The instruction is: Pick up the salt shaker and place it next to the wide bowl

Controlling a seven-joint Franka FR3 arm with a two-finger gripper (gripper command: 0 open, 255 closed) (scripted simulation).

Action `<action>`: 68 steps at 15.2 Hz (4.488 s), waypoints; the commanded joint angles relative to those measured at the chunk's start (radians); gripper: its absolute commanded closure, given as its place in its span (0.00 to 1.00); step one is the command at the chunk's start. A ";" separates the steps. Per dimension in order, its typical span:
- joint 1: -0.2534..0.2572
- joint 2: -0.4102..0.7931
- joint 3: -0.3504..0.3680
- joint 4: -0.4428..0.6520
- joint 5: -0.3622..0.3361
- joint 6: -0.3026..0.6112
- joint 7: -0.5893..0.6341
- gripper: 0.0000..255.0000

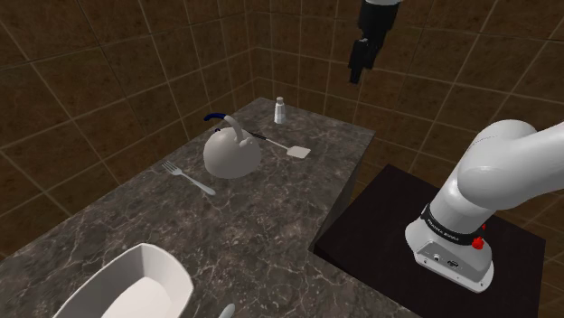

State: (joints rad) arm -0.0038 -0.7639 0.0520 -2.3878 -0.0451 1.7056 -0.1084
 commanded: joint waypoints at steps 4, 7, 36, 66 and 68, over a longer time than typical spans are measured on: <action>-0.004 0.082 -0.033 -0.008 0.002 0.105 -0.034 0.00; -0.004 0.174 -0.066 -0.002 0.010 0.206 -0.070 0.00; -0.018 1.122 -0.169 0.537 0.396 0.655 -0.501 0.00; -0.011 1.088 -0.178 0.579 0.371 0.583 -0.469 1.00; -0.010 1.077 -0.180 0.590 0.365 0.561 -0.461 1.00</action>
State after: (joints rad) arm -0.0151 0.3194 -0.1265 -1.8047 0.3237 2.2802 -0.5746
